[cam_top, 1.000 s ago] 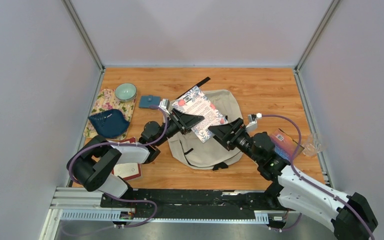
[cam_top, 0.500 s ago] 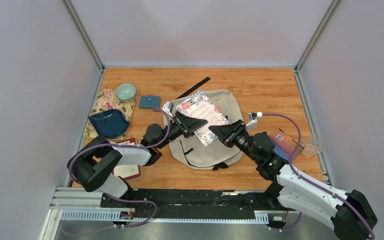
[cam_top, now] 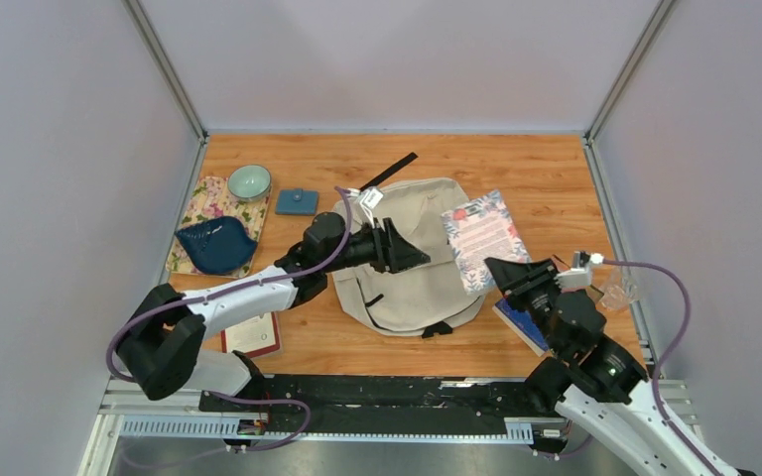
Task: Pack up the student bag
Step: Pick up the book from the center of the board, then place the book in the student bag.
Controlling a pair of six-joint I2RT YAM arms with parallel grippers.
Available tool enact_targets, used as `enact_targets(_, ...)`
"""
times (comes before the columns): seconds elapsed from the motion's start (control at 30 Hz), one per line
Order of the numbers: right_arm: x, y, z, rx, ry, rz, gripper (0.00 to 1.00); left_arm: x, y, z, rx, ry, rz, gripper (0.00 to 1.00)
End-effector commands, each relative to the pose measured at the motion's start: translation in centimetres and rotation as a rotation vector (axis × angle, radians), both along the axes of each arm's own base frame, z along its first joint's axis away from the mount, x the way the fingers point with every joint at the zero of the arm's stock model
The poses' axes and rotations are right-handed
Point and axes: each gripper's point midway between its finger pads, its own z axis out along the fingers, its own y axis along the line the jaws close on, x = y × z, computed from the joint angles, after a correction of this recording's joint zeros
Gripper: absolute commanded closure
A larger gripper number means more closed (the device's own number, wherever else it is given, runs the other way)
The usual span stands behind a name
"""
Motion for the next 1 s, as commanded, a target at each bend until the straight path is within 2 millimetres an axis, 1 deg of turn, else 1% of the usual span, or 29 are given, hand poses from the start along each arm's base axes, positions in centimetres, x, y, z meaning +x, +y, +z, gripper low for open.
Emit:
enact_targets(0.0, -1.1, -7.2, 1.4, -0.145, 0.006, -0.245, 1.00, -1.9, 2.5, -6.5, 0.567, -0.332, -0.125, 0.31)
enact_targets(0.03, -1.3, -7.7, 1.6, -0.155, 0.009, -0.254, 1.00, -2.1, 2.4, -6.7, 0.602, -0.361, -0.144, 0.30)
enact_targets(0.07, -1.6, -8.2, 1.9, -0.167, 0.010, -0.270, 1.00, -2.8, 2.7, -7.5, 0.641, -0.363, -0.183, 0.30)
enact_targets(0.1, -1.9, -8.7, 2.2, -0.192, 0.017, -0.272, 1.00, -3.5, 2.3, -8.3, 0.660, -0.381, -0.234, 0.30)
enact_targets(0.13, -2.1, -8.9, 2.5, -0.200, 0.015, -0.272, 1.00, -3.9, 2.0, -8.4, 0.658, -0.389, -0.262, 0.30)
enact_targets(0.17, -2.2, -9.0, 2.5, -0.212, 0.022, -0.271, 1.00, -4.5, 1.7, -8.8, 0.659, -0.387, -0.299, 0.30)
enact_targets(0.2, -2.4, -9.2, 2.9, -0.220, 0.024, -0.268, 1.00, -5.3, 1.1, -9.6, 0.676, -0.403, -0.345, 0.30)
enact_targets(0.23, -2.5, -9.2, 2.9, -0.226, 0.027, -0.265, 1.00, -5.6, 0.6, -9.6, 0.682, -0.423, -0.365, 0.30)
enact_targets(0.27, -2.6, -9.0, 2.9, -0.228, 0.031, -0.251, 1.00, -5.9, 0.6, -10.1, 0.716, -0.435, -0.383, 0.30)
enact_targets(0.3, -2.8, -9.1, 2.9, -0.231, 0.038, -0.247, 1.00, -6.1, 0.4, -11.2, 0.756, -0.464, -0.418, 0.30)
enact_targets(0.33, -3.0, -9.1, 2.9, -0.227, 0.039, -0.240, 1.00, -6.5, -0.3, -11.1, 0.763, -0.489, -0.446, 0.30)
enact_targets(0.37, -3.1, -8.9, 2.9, -0.224, 0.042, -0.232, 1.00, -6.7, -0.4, -11.5, 0.780, -0.488, -0.468, 0.30)
enact_targets(0.4, -3.2, -9.0, 2.9, -0.215, 0.038, -0.227, 1.00, -6.8, -0.7, -12.4, 0.794, -0.480, -0.488, 0.29)
enact_targets(0.43, -3.3, -8.9, 2.9, -0.208, 0.037, -0.221, 1.00, -6.7, -1.1, -12.3, 0.789, -0.480, -0.493, 0.29)
enact_targets(0.5, -3.5, -8.8, 2.9, -0.197, 0.033, -0.209, 1.00, -6.6, -1.5, -12.9, 0.793, -0.464, -0.502, 0.29)
enact_targets(0.6, -3.7, -8.6, 2.8, -0.189, 0.039, -0.196, 1.00, -6.2, -2.3, -12.9, 0.783, -0.471, -0.497, 0.27)
enact_targets(0.67, -3.9, -8.5, 2.6, -0.177, 0.042, -0.189, 1.00, -5.9, -2.8, -12.7, 0.778, -0.475, -0.489, 0.27)
enact_targets(0.7, -3.9, -8.5, 2.5, -0.175, 0.043, -0.188, 1.00, -5.8, -2.9, -13.0, 0.784, -0.468, -0.490, 0.27)
enact_targets(0.83, -4.1, -8.3, 2.1, -0.156, 0.046, -0.177, 1.00, -5.0, -3.7, -12.9, 0.783, -0.475, -0.461, 0.27)
enact_targets(0.87, -4.2, -8.4, 2.0, -0.153, 0.047, -0.176, 1.00, -5.0, -3.9, -12.8, 0.777, -0.474, -0.462, 0.27)
enact_targets(0.9, -4.2, -8.3, 1.6, -0.154, 0.054, -0.175, 1.00, -5.0, -4.0, -13.2, 0.781, -0.466, -0.472, 0.27)
enact_targets(0.97, -4.3, -8.3, 1.4, -0.144, 0.059, -0.172, 1.00, -5.2, -4.4, -13.1, 0.770, -0.460, -0.489, 0.27)
